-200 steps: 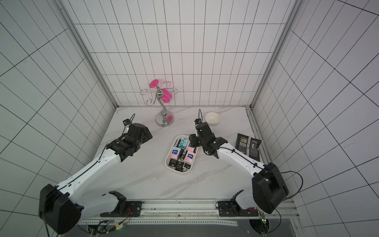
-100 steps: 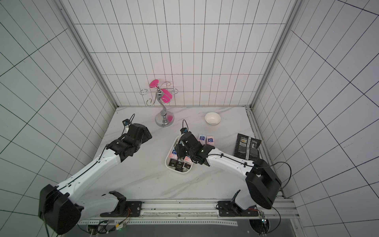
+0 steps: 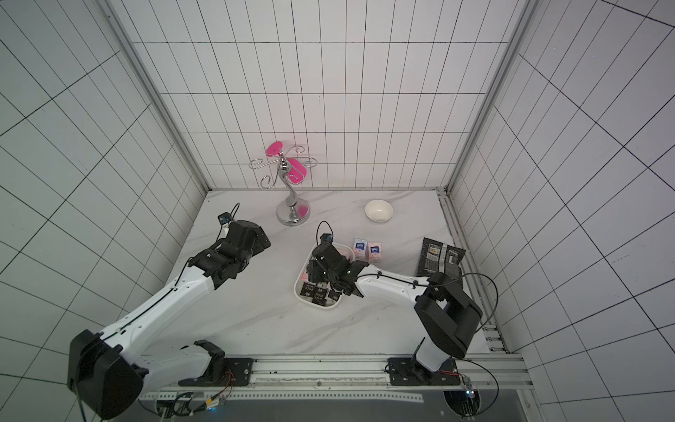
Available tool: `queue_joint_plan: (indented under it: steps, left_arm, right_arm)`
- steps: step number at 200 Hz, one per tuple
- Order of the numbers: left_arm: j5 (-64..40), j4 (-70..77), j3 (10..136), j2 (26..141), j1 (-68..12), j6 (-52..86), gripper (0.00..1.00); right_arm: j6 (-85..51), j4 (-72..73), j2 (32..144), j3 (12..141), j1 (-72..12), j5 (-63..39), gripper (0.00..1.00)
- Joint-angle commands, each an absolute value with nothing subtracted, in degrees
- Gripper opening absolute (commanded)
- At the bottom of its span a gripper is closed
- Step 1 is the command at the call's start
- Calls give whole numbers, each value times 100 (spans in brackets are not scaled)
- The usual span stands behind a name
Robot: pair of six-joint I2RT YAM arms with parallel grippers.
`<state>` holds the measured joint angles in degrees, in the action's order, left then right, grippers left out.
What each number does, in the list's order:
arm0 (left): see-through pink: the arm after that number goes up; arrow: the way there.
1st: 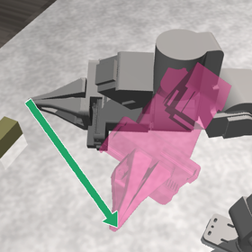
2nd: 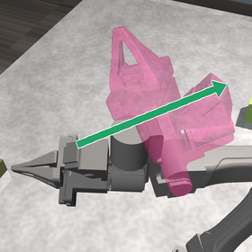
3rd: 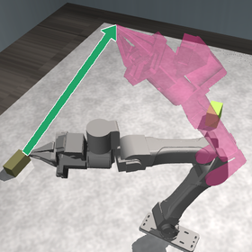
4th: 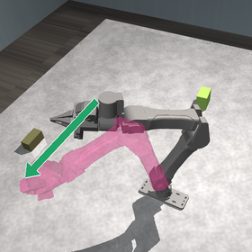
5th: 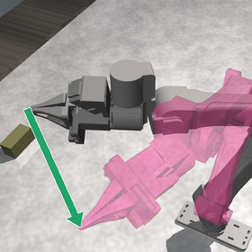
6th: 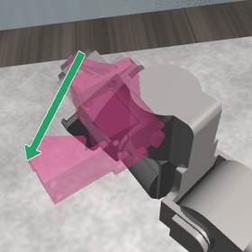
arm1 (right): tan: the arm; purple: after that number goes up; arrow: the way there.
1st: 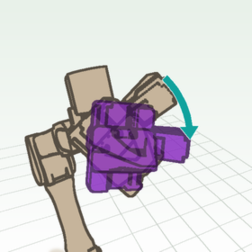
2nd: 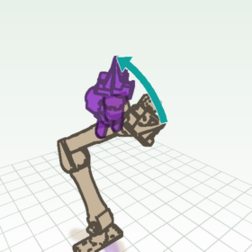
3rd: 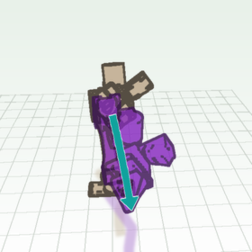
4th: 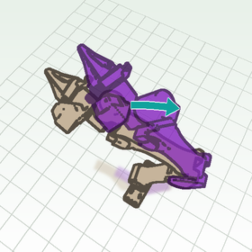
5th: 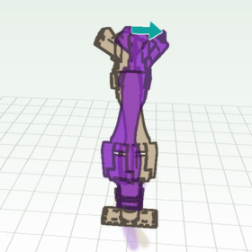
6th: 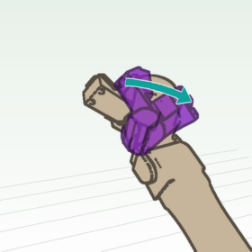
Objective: Take the pocket tissues out of the storage box
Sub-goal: Pick up the pocket tissues from the storage box.
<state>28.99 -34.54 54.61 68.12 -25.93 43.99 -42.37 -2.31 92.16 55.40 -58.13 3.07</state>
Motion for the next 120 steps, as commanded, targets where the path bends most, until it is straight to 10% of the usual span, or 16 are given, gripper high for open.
queue_joint_plan:
  steps: [1, 120]
  left_arm:
    - [2927, -3472, 5443, 6690, -2619, 4363, 98]
    - [2953, -3467, 5339, 6530, -2619, 4335, 98]
  right_arm:
    - [-4743, -289, 9341, 5416, -5876, 627, 55]
    - [-5399, -235, 10238, 5874, -5855, 225, 58]
